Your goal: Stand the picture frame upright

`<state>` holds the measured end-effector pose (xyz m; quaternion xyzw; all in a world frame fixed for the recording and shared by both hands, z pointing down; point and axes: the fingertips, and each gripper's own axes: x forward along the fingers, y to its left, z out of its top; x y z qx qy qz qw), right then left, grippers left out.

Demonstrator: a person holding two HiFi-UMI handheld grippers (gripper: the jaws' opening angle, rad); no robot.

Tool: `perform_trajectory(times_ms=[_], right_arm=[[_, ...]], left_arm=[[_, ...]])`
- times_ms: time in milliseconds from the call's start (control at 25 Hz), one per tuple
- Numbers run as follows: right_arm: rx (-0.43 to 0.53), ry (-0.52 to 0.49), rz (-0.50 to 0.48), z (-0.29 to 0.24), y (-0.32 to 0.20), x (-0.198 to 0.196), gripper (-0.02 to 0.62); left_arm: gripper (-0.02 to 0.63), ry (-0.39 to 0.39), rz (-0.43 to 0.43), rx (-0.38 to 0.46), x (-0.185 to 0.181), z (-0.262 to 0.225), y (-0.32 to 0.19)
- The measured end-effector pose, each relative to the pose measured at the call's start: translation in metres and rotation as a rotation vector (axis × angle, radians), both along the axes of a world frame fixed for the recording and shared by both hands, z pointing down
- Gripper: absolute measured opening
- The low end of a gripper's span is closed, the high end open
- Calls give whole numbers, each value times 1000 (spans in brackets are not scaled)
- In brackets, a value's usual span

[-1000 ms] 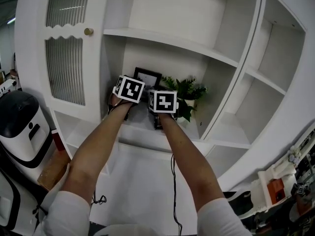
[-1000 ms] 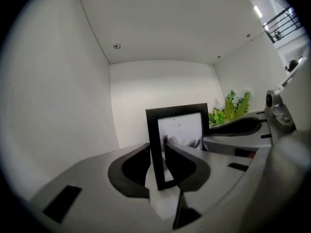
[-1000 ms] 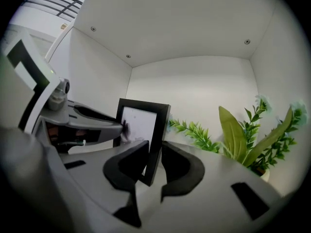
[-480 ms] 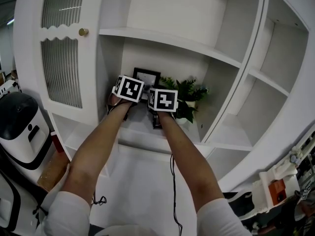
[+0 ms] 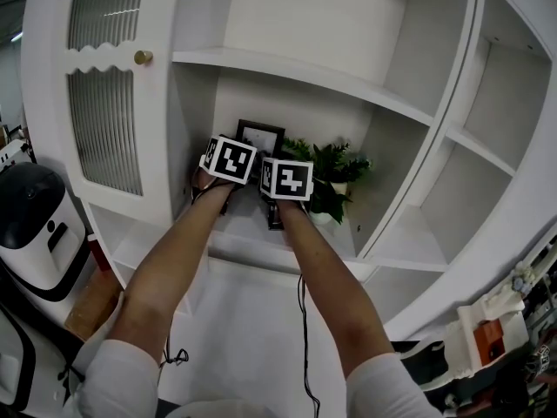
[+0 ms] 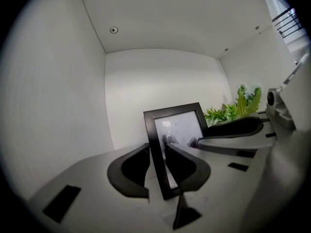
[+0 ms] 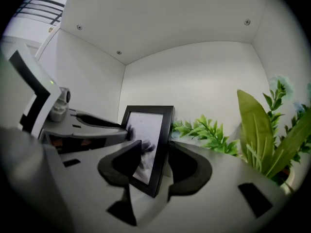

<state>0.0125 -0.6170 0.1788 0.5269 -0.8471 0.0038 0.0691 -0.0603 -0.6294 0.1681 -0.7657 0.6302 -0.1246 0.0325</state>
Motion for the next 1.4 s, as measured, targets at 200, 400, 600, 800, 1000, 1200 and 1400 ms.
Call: perform_trajectory(times_ms=[200,400,600,800,1000,1200,1400], right_arm=[[-7,10,-20,2,0,-5,235],[29,-6,-27,-5,1,-6,292],[79,-13,-32,-13,8,-6,305],[183,-41,-39,-29,19,-3,286],[228,-102,-52,-35,38,3,207],[268,-113,-58,-42,60,3,104],[312,-75,-49,-46,83,0,16]], left_arm=[[94,-3,-3,5,0,2,-2],[143,11,5,17,2,5,-3],[172,10,-2,33,0,5,0],[179,19,-2,124,-4,-11,19],[179,20,12,238,-1,-26,46],[176,25,60,301,9,-40,74],[122,12,78,364,16,-54,102]])
